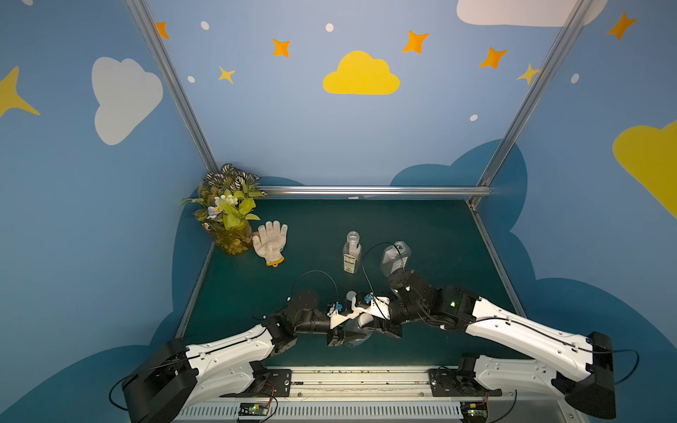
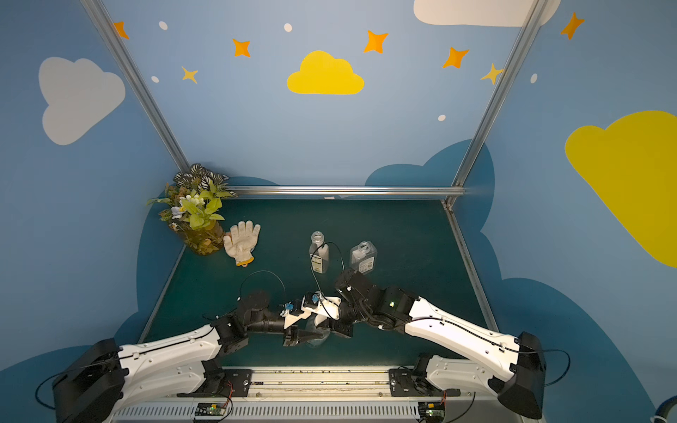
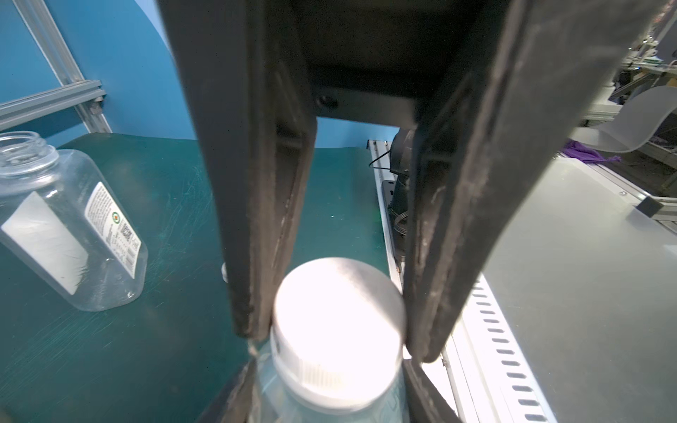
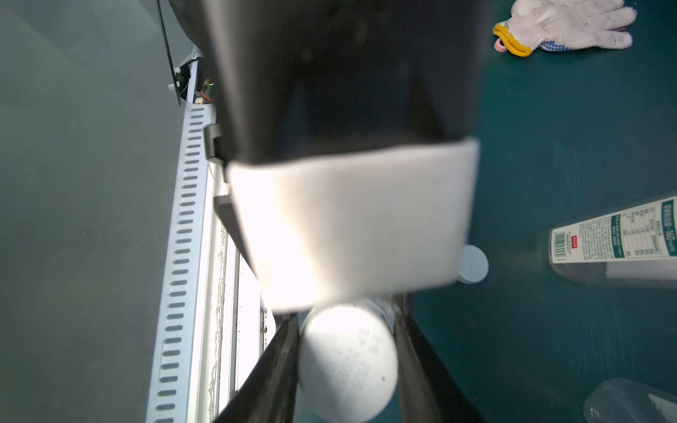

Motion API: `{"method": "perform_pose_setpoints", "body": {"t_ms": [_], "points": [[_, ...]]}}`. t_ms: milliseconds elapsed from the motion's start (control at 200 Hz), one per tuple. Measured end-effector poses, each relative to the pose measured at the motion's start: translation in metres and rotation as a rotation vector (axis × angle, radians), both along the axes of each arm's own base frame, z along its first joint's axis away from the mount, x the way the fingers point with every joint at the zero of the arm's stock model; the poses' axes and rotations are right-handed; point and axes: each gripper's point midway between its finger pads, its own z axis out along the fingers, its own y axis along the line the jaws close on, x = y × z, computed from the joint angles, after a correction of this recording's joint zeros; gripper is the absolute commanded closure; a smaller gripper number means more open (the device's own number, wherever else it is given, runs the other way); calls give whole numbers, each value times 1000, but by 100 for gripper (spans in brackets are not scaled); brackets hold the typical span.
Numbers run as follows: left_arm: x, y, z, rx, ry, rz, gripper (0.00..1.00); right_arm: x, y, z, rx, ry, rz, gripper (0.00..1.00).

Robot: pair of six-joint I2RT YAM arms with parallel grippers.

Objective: Screw on the bottle caps
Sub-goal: Screw the bottle cap onto the plastic bottle.

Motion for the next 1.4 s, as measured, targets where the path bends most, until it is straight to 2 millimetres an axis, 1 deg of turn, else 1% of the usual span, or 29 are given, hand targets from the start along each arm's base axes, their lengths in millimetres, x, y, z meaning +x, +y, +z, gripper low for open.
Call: {"method": "perform_pose_setpoints", "body": {"t_ms": [255,521,546,606,636,711,801,851,866,901,951,1016,1101,1232,1402], "points": [[5,3,-5,13,-6,37,97,6,4,-5,-25,40,-137,100],[11,5,-5,14,-19,72,97,16,7,-5,-57,72,-287,100],[11,5,-5,12,-21,74,97,16,7,-5,-60,76,-297,93],[12,5,-3,5,-27,77,97,17,7,-2,-63,78,-308,69],[12,4,-1,0,-31,77,97,17,7,0,-62,79,-310,60],[12,4,4,-18,-45,75,97,17,6,6,-59,81,-318,45],[11,3,7,-31,-54,67,97,16,5,18,-25,61,-296,31],[10,3,9,-37,-56,58,97,13,1,28,4,43,-261,15],[9,3,9,-38,-56,56,97,12,0,32,15,36,-247,12],[9,2,10,-43,-58,50,97,9,-3,39,37,20,-222,6],[8,2,11,-47,-59,44,97,5,-8,51,77,-1,-189,3],[6,1,12,-52,-59,35,97,-1,-15,61,118,-33,-143,2],[5,1,13,-55,-58,27,97,-6,-23,66,144,-59,-106,2],[4,1,13,-55,-57,23,97,-5,-24,58,134,-77,-83,2],[4,1,13,-55,-56,21,97,0,-16,39,100,-67,-84,2]]}}
